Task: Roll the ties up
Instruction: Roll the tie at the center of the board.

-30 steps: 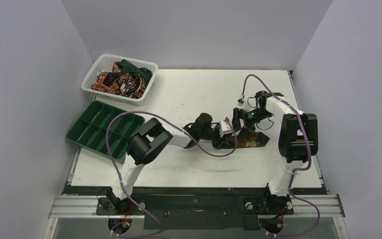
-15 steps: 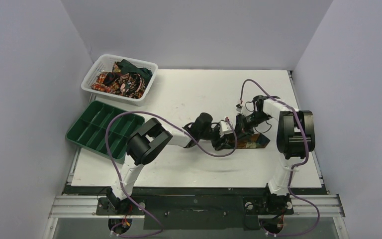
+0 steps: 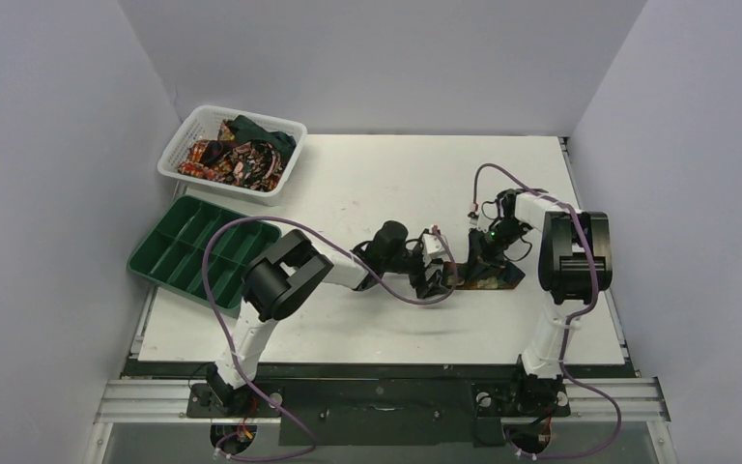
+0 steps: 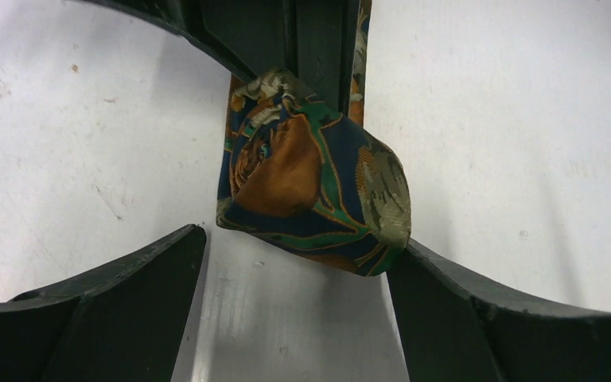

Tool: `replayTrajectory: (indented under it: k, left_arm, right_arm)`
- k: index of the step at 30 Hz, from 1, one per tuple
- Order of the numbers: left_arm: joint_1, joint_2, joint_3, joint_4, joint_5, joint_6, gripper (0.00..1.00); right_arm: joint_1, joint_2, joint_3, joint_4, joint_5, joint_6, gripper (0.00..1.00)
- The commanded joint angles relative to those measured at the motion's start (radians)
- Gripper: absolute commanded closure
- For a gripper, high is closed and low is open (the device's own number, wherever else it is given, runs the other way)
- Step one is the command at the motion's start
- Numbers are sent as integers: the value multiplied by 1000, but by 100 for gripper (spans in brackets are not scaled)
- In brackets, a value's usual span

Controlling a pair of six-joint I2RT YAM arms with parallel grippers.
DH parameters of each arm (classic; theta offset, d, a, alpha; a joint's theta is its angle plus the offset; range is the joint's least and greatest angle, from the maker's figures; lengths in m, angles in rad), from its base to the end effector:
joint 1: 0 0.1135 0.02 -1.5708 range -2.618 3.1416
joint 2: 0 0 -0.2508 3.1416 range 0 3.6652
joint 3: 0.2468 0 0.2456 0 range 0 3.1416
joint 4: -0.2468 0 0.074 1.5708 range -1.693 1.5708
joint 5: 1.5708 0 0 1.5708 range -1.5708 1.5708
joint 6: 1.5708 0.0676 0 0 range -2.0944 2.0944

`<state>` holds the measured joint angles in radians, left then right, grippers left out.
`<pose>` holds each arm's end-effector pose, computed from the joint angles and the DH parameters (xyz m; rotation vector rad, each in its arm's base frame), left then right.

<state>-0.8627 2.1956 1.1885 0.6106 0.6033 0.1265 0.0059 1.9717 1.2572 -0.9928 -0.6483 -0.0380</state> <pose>0.2728 -0.3776 0.0976 1.3183 1.5690 -1.0631 0.3195 0.0427 0.1070 -0.0029 -2.8642 -0.9651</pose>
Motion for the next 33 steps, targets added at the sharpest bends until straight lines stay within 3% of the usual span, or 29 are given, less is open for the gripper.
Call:
replayTrajectory:
  k: [1,9,21,25,30,33]
  left_arm:
    - [-11,-44,8,102,-2,-10,19]
    - [-18,-83,-49,127,-14,85,11]
    - [-70,-124,-105,116,-81,182,13]
    - [-75,-129,-105,105,-75,193,28]
    - [-61,-129,-96,77,-17,138,64]
    - [-31,-111,-75,36,-2,13,79]
  right_arm:
    - [18,70,29,71,249,-25,100]
    - [87,104,48,16,199,-54,100]
    - [142,65,-27,-29,146,-83,100]
    - [145,50,-25,-33,128,-84,100]
    - [132,22,3,-44,65,-102,98]
    - [88,-10,11,-52,3,-114,78]
